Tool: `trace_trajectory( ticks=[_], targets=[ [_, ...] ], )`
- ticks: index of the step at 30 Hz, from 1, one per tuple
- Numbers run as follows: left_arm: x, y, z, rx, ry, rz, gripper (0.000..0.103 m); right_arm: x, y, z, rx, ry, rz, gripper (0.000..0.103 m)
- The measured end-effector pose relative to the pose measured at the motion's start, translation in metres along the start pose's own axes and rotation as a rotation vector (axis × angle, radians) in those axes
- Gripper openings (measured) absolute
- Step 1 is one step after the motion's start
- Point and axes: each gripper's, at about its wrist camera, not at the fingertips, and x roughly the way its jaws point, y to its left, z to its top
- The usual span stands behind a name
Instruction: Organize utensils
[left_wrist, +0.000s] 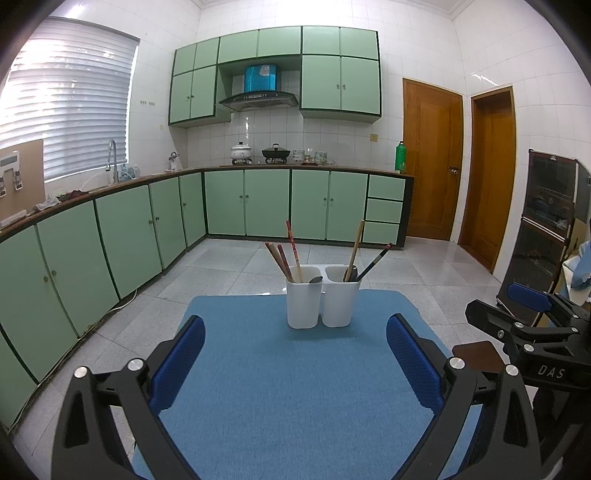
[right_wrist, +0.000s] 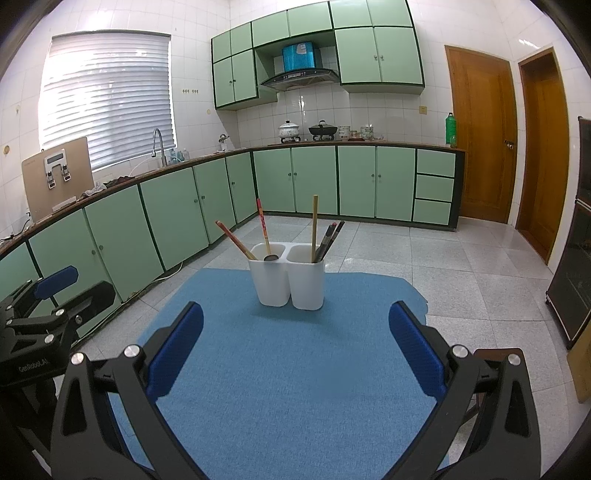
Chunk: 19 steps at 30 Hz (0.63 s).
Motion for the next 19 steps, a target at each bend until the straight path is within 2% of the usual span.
trace_trajectory(
  ticks=[19],
  targets=[
    [0.0022, -0.0001, 0.0003, -0.001, 0.007, 0.001, 0.096, 0.0010, -0.0001, -0.0014, 0.001, 0.001, -0.002, 0.097]
  ],
)
